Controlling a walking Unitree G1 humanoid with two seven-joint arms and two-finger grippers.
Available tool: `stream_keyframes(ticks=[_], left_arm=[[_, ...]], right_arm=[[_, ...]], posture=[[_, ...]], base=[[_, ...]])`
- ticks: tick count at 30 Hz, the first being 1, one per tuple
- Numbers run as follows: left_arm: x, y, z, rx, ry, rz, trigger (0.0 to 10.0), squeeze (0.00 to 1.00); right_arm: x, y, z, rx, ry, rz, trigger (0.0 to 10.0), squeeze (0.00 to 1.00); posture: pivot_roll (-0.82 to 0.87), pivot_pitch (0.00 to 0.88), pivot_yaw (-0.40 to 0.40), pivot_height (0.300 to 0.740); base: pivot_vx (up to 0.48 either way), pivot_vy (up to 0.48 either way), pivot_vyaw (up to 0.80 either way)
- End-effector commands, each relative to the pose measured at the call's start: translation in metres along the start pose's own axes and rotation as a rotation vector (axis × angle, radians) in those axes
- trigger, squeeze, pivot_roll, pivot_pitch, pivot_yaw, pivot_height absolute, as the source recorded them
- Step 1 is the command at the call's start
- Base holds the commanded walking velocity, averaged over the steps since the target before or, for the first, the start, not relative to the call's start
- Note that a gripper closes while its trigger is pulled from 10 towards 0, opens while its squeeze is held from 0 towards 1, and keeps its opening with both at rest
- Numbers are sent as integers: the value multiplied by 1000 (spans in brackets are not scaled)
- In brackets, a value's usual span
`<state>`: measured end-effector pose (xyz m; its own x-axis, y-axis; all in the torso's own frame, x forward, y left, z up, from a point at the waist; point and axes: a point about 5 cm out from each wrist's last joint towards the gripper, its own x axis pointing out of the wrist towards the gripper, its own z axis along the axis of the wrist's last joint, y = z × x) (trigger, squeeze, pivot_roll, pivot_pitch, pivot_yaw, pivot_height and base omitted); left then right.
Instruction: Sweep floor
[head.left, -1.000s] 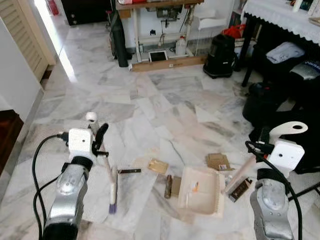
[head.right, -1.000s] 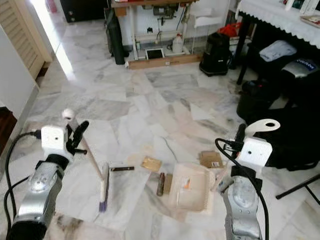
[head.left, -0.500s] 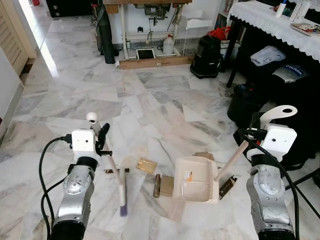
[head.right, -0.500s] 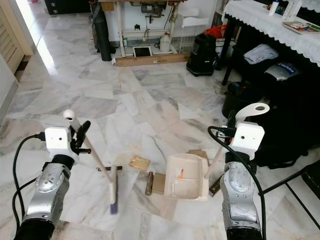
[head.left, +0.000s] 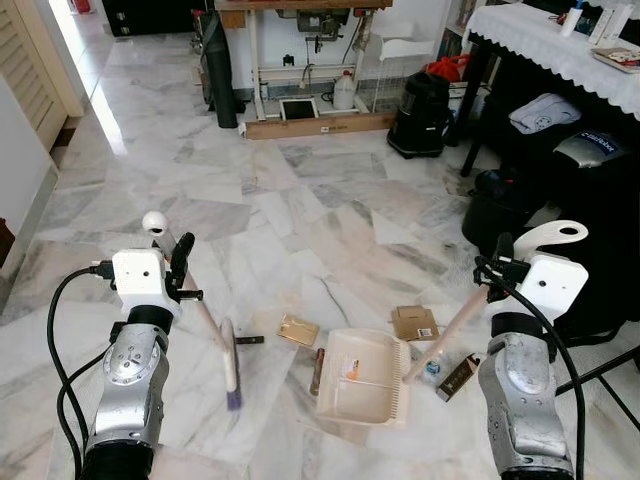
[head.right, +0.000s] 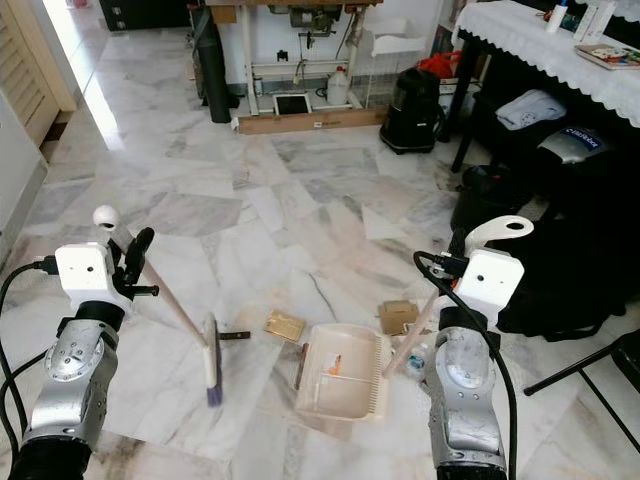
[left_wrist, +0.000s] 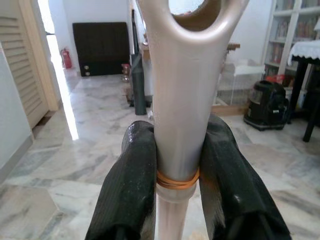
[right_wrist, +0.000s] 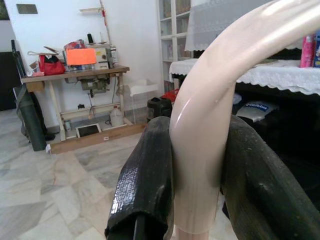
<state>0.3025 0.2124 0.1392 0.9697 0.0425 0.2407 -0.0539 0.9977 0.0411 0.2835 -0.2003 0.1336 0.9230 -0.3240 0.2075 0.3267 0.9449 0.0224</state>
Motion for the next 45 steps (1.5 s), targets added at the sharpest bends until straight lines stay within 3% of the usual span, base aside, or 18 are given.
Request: stream_keyframes(ticks=[1,5,8,11,16,24,28,36,45], left_arm=[[3,-5,17,-2,-66,-22,10000,0],[-7,-6,18,24,-59,-47,10000,0],[-15,-3,10,35,-24,-38,10000,0],[-16,-1,8,35,-12,-41,10000,0],[-13,-3,9,37,-1,-54,10000,0],[-18,-3,9,38,11,-61,10000,0],[-17,-4,9,35,9,-57,10000,0],[-16,-7,11,35,-2,-56,10000,0],[-19,-10,8,29,1,-47,10000,0]], right_arm=[[0,-1,11,-33,-59,6,10000,0],[-5,-4,11,-38,-50,17,10000,0],[-15,-5,6,-94,-59,89,10000,0],[-21,-16,8,-87,-72,83,10000,0],[-28,-19,6,-129,-91,160,10000,0],[-34,-37,-2,-177,-67,153,10000,0],[-27,-31,5,-136,-91,99,10000,0],[-13,0,14,-22,-116,61,10000,0],[-17,-14,14,-64,-98,72,10000,0]], posture=[[83,0,5,740],[87,0,-3,740],[71,2,4,740],[36,9,16,740],[36,15,20,740],[36,34,23,740],[44,39,15,740],[53,42,-2,740],[32,41,-34,740]], base=[[0,0,0],[0,0,0],[0,0,0],[0,0,0],[0,0,0],[0,0,0],[0,0,0],[0,0,0],[0,0,0]])
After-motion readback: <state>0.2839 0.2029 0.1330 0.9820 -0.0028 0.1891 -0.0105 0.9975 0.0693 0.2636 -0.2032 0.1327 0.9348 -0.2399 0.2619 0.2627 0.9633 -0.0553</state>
